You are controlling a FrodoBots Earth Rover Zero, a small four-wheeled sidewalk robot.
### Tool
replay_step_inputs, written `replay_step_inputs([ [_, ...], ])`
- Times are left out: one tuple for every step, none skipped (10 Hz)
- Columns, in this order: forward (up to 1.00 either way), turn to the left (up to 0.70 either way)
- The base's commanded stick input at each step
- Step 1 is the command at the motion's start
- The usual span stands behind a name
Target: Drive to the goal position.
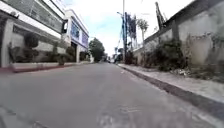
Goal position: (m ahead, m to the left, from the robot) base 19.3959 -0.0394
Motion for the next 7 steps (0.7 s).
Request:
replay_step_inputs([
  [1.0, 0.0],
  [1.0, 0.0],
  [1.0, 0.0],
  [1.0, 0.0],
  [1.0, 0.0],
  [1.0, 0.0],
  [1.0, 0.07],
])
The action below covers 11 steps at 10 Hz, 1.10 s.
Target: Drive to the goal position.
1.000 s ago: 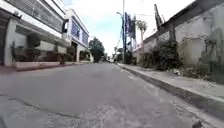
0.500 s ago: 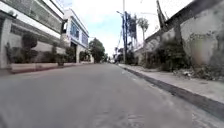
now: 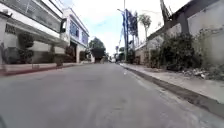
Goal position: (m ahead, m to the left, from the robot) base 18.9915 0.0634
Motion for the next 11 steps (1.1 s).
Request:
replay_step_inputs([
  [1.0, 0.06],
  [1.0, 0.04],
  [1.0, 0.02],
  [1.0, 0.0],
  [1.0, 0.0],
  [1.0, 0.0],
  [1.0, 0.0],
  [1.0, 0.0],
  [1.0, 0.0],
  [1.0, 0.0],
  [1.0, 0.0],
])
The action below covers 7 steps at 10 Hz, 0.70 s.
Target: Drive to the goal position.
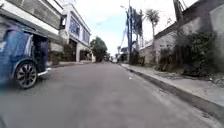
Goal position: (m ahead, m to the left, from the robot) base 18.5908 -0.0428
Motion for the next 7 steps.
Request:
replay_step_inputs([
  [1.0, 0.0],
  [1.0, 0.0],
  [1.0, 0.0],
  [1.0, 0.0],
  [1.0, 0.0],
  [1.0, 0.0],
  [1.0, 0.0],
])
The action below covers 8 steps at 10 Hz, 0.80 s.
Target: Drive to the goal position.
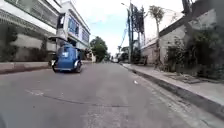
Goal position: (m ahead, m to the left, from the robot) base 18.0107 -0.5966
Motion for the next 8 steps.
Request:
replay_step_inputs([
  [1.0, 0.0],
  [1.0, 0.0],
  [1.0, 0.0],
  [1.0, 0.0],
  [1.0, 0.0],
  [1.0, 0.0],
  [1.0, 0.0],
  [1.0, 0.0],
])
